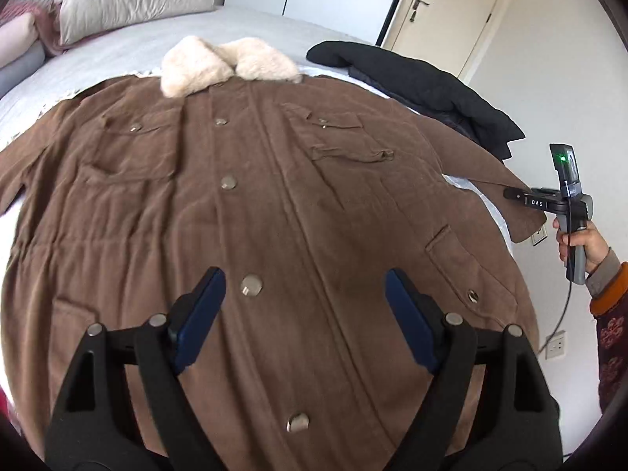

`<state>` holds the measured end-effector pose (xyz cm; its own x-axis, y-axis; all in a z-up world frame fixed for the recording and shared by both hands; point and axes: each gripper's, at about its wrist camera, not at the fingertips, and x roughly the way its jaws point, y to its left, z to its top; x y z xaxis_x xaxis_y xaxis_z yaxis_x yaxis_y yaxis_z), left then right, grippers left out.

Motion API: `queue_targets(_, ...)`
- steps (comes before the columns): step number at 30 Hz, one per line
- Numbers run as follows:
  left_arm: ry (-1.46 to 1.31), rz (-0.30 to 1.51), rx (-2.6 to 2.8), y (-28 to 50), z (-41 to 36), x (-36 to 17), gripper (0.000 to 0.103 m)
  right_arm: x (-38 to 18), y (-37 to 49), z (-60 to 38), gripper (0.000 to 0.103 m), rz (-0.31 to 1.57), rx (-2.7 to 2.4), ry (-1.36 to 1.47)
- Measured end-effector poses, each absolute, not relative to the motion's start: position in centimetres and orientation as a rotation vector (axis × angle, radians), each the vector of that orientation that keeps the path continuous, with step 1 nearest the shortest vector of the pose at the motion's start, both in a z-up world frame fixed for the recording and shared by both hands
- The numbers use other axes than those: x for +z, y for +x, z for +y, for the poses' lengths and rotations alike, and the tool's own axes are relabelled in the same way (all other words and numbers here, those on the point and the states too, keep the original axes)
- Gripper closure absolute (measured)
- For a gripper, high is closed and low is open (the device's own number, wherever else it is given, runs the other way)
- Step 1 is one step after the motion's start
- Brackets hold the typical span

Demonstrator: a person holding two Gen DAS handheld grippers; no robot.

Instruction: Fold large clothes

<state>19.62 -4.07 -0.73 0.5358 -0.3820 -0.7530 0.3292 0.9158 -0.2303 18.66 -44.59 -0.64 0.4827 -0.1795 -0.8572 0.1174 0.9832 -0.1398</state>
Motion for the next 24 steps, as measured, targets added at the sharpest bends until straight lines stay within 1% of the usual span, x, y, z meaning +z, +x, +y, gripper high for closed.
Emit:
queue_targets(1,-0.061,0.902,-0.428,19.9,-4.4,-1.3,0.019,-1.1,18.3,-44.7,0.092,1.057,-0.137,0.021)
queue_targets(3,-0.068,0.891,-0.456,20.5,-4.9,-2.5,0.019,-1.9,17.3,-43.7,0.092,1.063,0.018,0.163)
queue_targets(4,-0.075,0.890,-0.472,20.6,-5.0,-3.2,0.019,-2.5,16.9,-42.8,0.088,1.083,0.079,0.186)
queue_targets(6,-0.092,0.895,-0.499,20.8,-5.2,-4.8,0.019,-3.9,16.0,-41.0,0.077,1.136,0.134,0.150)
queue_targets(7,-0.095,0.894,-0.508,20.8,-5.4,-5.7,0.019,-3.7,15.3,-40.2,0.064,1.118,0.161,0.123)
queue_targets(8,-0.090,0.882,-0.521,20.6,-5.5,-6.2,0.019,-3.5,15.0,-40.0,0.045,1.122,0.192,0.130)
queue_targets(9,-0.085,0.871,-0.542,20.4,-5.8,-6.5,0.019,-3.1,14.7,-39.9,0.038,1.143,0.231,0.157)
queue_targets(10,-0.077,0.862,-0.541,20.2,-5.9,-6.5,0.019,-2.4,14.3,-40.0,0.036,1.161,0.255,0.178)
queue_targets(11,-0.075,0.857,-0.542,20.2,-5.9,-6.4,0.019,-1.7,14.0,-40.3,0.036,1.162,0.271,0.188)
queue_targets(15,-0.118,0.853,-0.562,20.2,-5.5,-6.4,0.019,1.5,13.5,-43.9,0.034,1.064,0.144,0.215)
queue_targets(17,-0.136,0.852,-0.570,20.2,-5.4,-6.5,0.019,1.9,14.0,-47.5,0.026,1.016,-0.026,0.270)
queue_targets(20,-0.137,0.852,-0.572,20.1,-5.4,-6.5,0.019,0.4,14.7,-51.9,0.025,1.013,-0.215,0.340)
queue_targets(22,-0.137,0.853,-0.572,20.1,-5.3,-6.6,0.019,-1.7,15.0,-54.4,0.025,1.048,-0.277,0.417)
queue_targets(24,-0.138,0.853,-0.573,20.1,-5.3,-6.6,0.019,-4.3,14.9,-56.5,0.025,1.093,-0.292,0.551)
